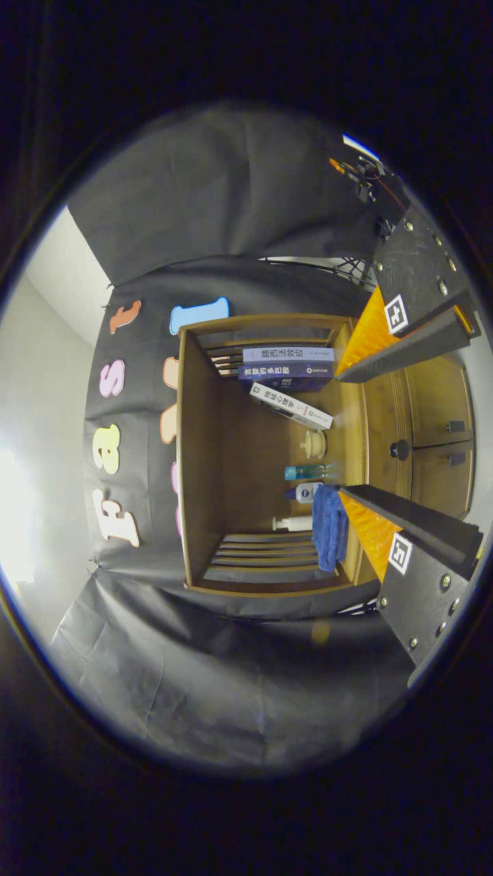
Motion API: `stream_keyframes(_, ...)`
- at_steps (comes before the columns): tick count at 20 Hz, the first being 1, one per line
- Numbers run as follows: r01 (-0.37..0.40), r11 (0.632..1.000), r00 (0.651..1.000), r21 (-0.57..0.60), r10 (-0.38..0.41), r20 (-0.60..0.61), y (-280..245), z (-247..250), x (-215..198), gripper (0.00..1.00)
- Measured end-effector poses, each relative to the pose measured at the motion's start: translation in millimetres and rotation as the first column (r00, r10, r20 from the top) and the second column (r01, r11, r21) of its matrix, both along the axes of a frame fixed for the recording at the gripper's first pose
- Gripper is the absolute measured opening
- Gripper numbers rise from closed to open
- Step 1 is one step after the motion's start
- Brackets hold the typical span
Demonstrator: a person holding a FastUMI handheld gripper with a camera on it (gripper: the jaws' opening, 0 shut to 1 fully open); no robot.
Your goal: Pull open the drawer, take out the items inside it, and place them on the countertop above the cabinet.
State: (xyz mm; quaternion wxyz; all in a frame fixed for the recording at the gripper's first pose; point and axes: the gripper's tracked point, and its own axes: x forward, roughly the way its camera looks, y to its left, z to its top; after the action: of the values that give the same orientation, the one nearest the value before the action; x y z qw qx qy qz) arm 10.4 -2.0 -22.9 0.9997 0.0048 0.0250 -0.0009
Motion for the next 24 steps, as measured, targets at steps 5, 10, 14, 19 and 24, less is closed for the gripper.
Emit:
stream_keyframes(5, -0.029, 0.999, 0.998, 0.012, 0.03, -0.053, 11.5, -34.0, 21.8, 0.89)
stream_keyframes(10, -0.053, 0.998, 0.994, 0.013, 0.054, -0.091, 26.0, -83.7, 56.4, 0.89)
stream_keyframes(14, -0.115, 0.99, 0.979, 0.085, 0.127, -0.157, 45.7, -134.8, 86.9, 0.87)
stream_keyframes(19, -0.073, 0.99, 0.957, 0.119, 0.103, -0.272, 39.0, -197.2, 127.3, 0.78)
stream_keyframes(24, -0.054, 0.996, 0.926, 0.071, 0.077, -0.37, 31.6, -238.9, 161.4, 0.71)
